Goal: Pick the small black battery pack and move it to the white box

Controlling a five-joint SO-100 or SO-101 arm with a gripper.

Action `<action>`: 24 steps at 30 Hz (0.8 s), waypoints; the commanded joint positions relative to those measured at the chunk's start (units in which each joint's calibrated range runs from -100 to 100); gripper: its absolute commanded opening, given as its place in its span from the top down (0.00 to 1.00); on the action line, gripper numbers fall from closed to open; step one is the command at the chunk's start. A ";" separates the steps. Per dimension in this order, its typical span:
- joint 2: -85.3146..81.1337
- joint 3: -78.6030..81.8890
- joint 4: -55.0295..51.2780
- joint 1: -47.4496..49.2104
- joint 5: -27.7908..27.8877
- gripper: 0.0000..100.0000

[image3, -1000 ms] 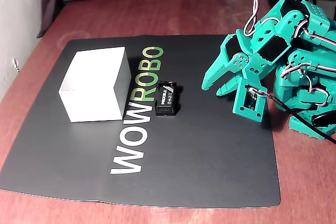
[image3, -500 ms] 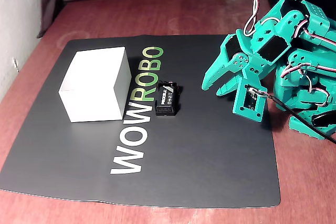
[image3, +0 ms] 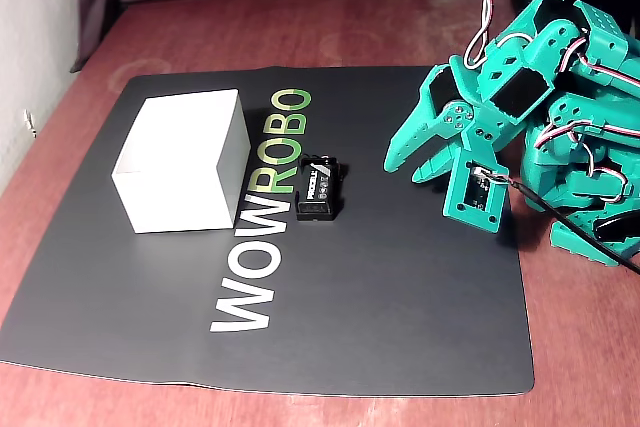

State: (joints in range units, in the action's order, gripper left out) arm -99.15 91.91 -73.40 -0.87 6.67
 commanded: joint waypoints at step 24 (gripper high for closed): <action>15.20 -13.77 9.33 0.81 0.04 0.88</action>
State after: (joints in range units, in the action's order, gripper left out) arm -88.56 82.91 -67.64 -0.25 6.62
